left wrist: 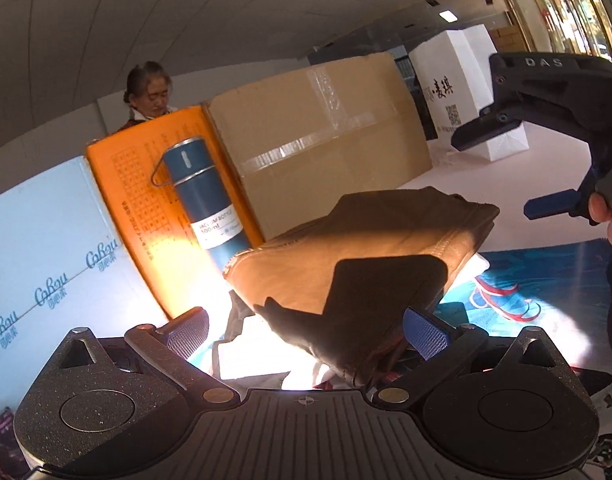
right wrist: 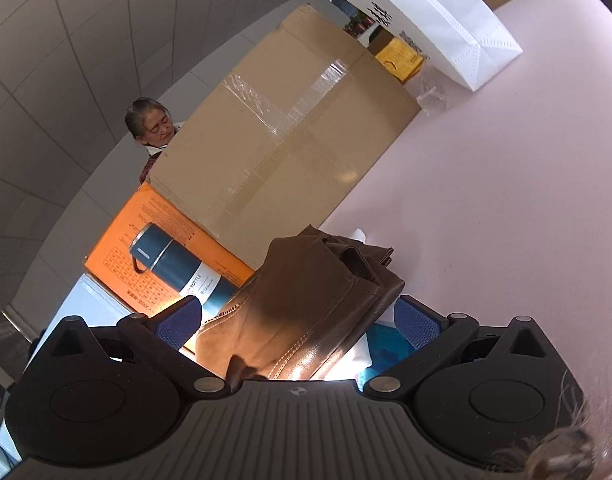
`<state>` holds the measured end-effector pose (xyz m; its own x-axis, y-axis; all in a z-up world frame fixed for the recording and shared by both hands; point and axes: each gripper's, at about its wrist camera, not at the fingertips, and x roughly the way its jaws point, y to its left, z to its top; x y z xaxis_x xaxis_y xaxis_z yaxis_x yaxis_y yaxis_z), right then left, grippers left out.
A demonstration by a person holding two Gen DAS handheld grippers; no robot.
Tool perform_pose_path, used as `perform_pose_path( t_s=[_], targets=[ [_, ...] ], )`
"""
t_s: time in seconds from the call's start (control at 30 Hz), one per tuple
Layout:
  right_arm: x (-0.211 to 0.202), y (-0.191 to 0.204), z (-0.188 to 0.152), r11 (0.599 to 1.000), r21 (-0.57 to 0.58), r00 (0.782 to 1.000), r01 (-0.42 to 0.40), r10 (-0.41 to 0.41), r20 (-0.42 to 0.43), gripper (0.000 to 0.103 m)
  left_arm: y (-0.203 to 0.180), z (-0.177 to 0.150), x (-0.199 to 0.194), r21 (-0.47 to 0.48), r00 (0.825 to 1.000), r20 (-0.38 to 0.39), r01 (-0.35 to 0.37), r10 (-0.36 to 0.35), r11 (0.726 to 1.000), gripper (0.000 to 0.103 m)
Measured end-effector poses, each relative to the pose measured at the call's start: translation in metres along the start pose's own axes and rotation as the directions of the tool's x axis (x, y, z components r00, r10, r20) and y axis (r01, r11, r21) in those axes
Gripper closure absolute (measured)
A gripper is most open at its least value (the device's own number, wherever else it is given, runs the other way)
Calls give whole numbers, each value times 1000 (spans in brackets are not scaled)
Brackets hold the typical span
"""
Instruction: Fold clothes
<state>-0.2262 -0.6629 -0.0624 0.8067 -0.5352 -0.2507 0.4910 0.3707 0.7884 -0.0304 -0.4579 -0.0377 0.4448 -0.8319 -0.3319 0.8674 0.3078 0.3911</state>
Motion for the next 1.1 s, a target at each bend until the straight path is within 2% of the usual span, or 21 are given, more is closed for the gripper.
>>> perform_pose_path(
  t_s=[0.07,0.2,0.33,0.4,0.47,0.57,0.67,0.77,0.8,0.83,0.87,0.9,0.93,0.97,1.0,1.1],
  targets=[
    [15,-5,4,997,73,1000,-24,25,-13,0,-9,2,11,19,1000,-16,13,-12,1000,0],
    [24,-23,-3,978,186,995,-95,87,49,0,-23,4,31,80,999,-36,16,-13,997,0],
    [19,-32,1,969,197,989,-147,139,52,0,-36,8,46,153,997,-60,63,-55,986,0],
    [17,-35,3,969,191,987,-156,147,60,0,-38,11,50,148,999,-41,38,-33,988,0],
    [11,-39,2,966,207,987,-154,139,85,0,-33,16,54,102,998,-41,46,-42,994,0],
    [10,-47,5,952,246,981,-184,164,102,0,-36,20,62,97,999,-33,4,-1,995,0],
    [12,-43,5,962,217,985,-165,149,89,0,-49,30,74,112,999,-20,-38,40,993,0],
    [14,-37,2,976,168,989,-139,130,68,0,-52,42,87,57,998,-16,-52,53,997,0],
    [15,-37,2,978,158,990,-136,127,62,0,-48,44,90,22,998,-21,-58,59,998,10],
    [15,-37,2,978,155,990,-137,129,60,0,-37,45,93,-58,999,-39,-41,38,998,23],
    [16,-37,2,979,154,990,-136,129,58,0,-26,45,97,-137,998,-54,-25,18,990,58],
    [16,-37,2,979,154,990,-135,128,56,0,-15,42,96,-214,998,-55,-21,9,977,73],
    [17,-38,2,979,153,990,-134,127,53,0,-3,38,95,-289,998,-56,-17,1,957,75],
    [18,-36,2,982,143,992,-125,120,46,0,8,34,94,-361,998,-55,-13,-7,932,81],
    [19,-35,2,984,133,993,-116,112,38,0,18,30,89,-410,999,-36,-12,-3,912,87],
    [26,-28,1,993,92,998,-70,69,15,0,47,16,74,-541,1000,-12,-28,26,840,92]
  ],
)
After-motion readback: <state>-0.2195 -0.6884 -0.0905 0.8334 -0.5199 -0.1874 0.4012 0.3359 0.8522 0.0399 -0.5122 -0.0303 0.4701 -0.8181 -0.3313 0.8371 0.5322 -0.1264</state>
